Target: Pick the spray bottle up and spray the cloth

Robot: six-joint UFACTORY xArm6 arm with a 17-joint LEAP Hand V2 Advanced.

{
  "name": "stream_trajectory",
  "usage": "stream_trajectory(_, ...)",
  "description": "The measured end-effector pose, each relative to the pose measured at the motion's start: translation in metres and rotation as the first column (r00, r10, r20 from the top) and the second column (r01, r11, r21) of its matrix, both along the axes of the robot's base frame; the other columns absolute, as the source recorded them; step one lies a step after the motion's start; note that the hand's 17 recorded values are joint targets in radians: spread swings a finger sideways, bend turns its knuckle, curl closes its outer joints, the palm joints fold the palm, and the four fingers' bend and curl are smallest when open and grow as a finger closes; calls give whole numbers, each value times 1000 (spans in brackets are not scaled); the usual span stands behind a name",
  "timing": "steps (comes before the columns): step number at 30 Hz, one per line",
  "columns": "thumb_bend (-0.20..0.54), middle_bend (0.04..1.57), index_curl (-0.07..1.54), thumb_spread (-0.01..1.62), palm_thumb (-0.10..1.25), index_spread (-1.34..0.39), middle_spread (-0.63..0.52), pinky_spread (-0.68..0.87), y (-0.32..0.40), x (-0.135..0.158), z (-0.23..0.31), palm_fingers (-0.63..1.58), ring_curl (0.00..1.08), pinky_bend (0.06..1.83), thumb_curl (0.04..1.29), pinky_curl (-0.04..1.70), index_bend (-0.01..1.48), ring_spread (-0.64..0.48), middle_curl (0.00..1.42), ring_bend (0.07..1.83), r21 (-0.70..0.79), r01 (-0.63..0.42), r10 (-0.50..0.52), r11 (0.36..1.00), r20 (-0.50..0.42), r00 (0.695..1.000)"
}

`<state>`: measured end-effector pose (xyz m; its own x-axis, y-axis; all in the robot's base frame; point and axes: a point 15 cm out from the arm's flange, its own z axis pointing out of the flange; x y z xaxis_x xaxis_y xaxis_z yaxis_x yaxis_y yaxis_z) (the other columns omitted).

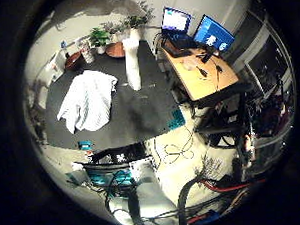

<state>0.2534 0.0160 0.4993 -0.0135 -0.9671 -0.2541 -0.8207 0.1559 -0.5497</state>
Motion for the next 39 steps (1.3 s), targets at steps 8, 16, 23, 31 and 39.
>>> stream_trajectory(8, -25, 212, 310, 1054, 513, -460, -54, 666, 2, -2, 1, 439, 123, 916, 434, -1, 177, 233, 335, 487, -3, -5, 5, 1000, 7, 1000)
stream_trajectory(16, -25, 215, 307, 1054, 513, -460, -46, 667, 5, -4, 3, 437, 125, 930, 434, 1, 178, 239, 336, 489, -1, -14, 14, 1000, 14, 1000)
stream_trajectory(23, -23, 215, 309, 1052, 519, -458, -45, 669, 5, 0, -4, 432, 128, 941, 434, -1, 178, 239, 335, 494, 7, -10, 10, 1000, 7, 1000)
stream_trajectory(31, -25, 212, 301, 1041, 539, -441, -33, 672, -29, 22, -2, 418, 130, 979, 439, 2, 174, 235, 333, 513, 39, 119, -120, 992, 31, 992)
stream_trajectory(39, -25, 204, 309, 1029, 554, -425, -2, 660, -69, 41, 14, 383, 127, 986, 443, 0, 181, 244, 333, 487, 59, 239, -245, 969, 113, 963)
